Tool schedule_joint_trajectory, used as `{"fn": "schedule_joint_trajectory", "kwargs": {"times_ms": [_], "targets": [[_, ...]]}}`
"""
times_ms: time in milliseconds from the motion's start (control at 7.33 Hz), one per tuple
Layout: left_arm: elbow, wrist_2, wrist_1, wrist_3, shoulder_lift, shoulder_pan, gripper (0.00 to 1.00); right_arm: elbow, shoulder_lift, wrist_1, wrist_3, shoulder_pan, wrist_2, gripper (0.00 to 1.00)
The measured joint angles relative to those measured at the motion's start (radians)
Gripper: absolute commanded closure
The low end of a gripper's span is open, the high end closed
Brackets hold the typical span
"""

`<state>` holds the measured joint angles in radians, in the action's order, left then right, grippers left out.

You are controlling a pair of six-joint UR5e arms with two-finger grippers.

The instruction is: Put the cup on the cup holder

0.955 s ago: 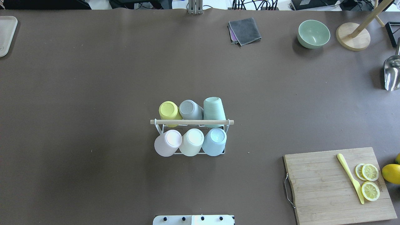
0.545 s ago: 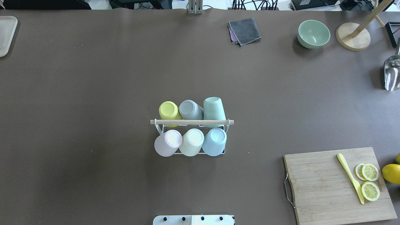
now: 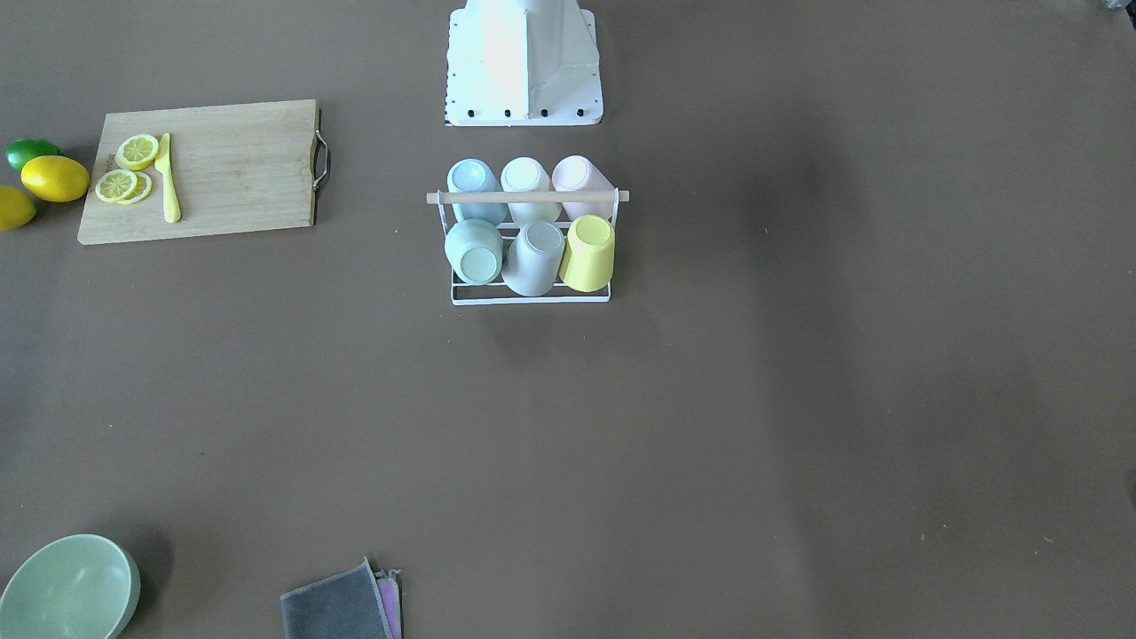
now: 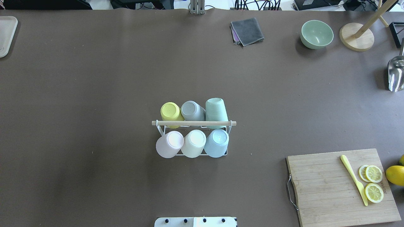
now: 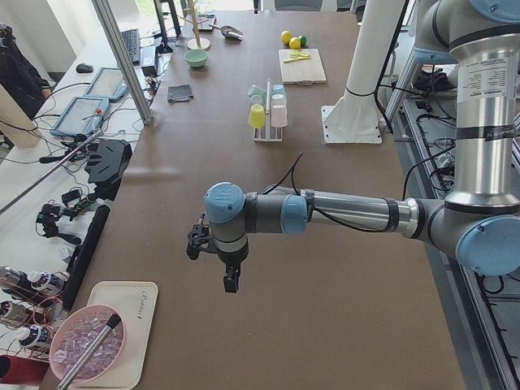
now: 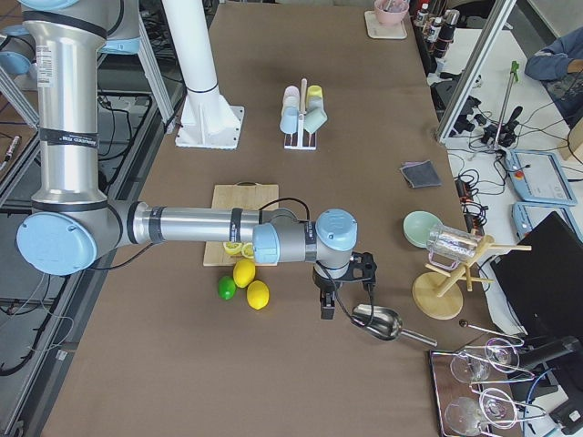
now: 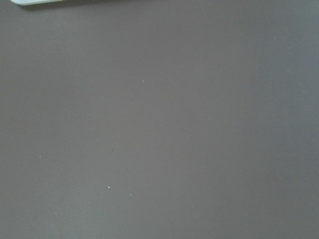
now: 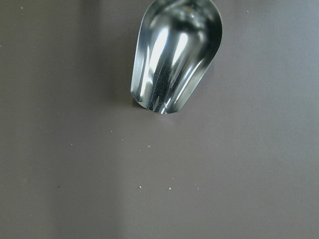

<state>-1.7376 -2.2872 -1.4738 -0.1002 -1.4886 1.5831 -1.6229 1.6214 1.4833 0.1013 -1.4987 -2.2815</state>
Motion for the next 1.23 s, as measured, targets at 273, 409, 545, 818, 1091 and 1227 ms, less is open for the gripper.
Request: {"fn": "schedule_joint_trajectory", "kwargs": {"times_ms": [273,409,545,818,1091,1227], "targets": [[-0.001,0.0,0.0,-0.021,0.017,0.011,0.02,0.0,0.0,0.0,0.0,0.0,-0.002,0.0],[-0.001,0.0,0.0,-0.019,0.021,0.013,0.02,0.0,0.0,0.0,0.0,0.0,-0.003,0.0],[-0.001,0.002,-0.004,-0.018,0.017,0.013,0.02,0.0,0.0,0.0,0.0,0.0,-0.003,0.0],[0.018,0.008,-0.074,-0.016,0.01,0.009,0.02,0.0,0.0,0.0,0.0,0.0,-0.005,0.0],[0.053,0.004,-0.141,-0.015,0.013,0.008,0.02,0.0,0.0,0.0,0.0,0.0,-0.006,0.0],[0.062,0.004,-0.151,-0.015,0.014,0.008,0.02,0.0,0.0,0.0,0.0,0.0,-0.006,0.0]]}}
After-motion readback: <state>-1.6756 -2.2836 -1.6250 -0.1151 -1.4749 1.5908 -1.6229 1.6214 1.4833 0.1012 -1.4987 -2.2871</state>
